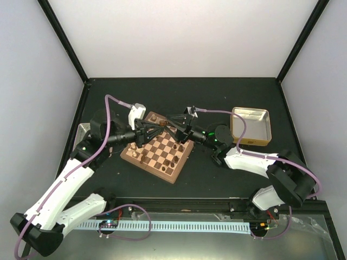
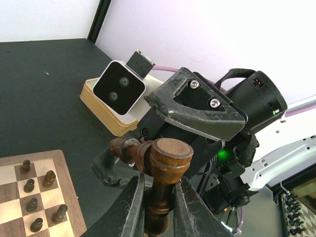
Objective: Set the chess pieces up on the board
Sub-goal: Place the chess piece on the chessboard.
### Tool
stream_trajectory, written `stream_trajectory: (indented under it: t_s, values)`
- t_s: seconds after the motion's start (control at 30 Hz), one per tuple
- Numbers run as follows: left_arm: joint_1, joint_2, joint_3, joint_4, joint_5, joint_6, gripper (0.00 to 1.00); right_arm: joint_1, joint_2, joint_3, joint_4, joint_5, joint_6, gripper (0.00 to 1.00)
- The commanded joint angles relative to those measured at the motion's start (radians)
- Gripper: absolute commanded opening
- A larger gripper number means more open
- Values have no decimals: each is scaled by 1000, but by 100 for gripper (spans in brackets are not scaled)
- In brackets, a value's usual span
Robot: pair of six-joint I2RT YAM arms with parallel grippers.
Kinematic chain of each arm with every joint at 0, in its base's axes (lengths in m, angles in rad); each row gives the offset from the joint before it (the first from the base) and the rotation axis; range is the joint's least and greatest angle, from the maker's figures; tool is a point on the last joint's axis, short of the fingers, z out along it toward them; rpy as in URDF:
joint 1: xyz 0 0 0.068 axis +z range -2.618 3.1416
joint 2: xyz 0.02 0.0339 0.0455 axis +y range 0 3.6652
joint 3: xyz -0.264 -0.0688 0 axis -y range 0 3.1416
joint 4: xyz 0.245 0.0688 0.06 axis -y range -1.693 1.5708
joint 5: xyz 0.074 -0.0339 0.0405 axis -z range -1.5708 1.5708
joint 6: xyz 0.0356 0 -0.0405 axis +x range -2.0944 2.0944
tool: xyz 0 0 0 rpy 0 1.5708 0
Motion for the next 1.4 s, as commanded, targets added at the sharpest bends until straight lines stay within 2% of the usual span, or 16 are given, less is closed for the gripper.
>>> stream_trajectory:
  t_s: [0.0,0.2,0.43,0.53,0.6,0.7,0.83,0.93,1.13,1.37]
  values:
    - [7,1,-1,48,15,-9,4,5,1,18,73,5,7,47]
    - [7,-3,-10,51,9,-12,4,4,-18,9,51,24,-26,28]
    - [7,-12,-23,38,-17,-11,4,4,-87,10,-123,54,-191,7]
    - [7,-21,-34,-1,-81,-4,3,2,-141,15,-329,65,-383,3]
    - [7,-27,-44,-43,-153,6,3,0,-194,46,-593,106,-597,2]
    - [7,-24,-66,-112,-253,18,2,2,-251,121,-988,275,-970,2]
    - [8,10,-90,-192,-306,24,3,2,-264,103,-1196,517,-1257,3]
    - [8,55,-93,-241,-298,27,3,3,-220,66,-1224,603,-1361,4]
    - [7,169,-81,-307,-259,33,4,3,-98,51,-1199,709,-1412,5]
    - [7,254,-83,-305,-228,41,4,4,41,59,-1103,728,-1438,7]
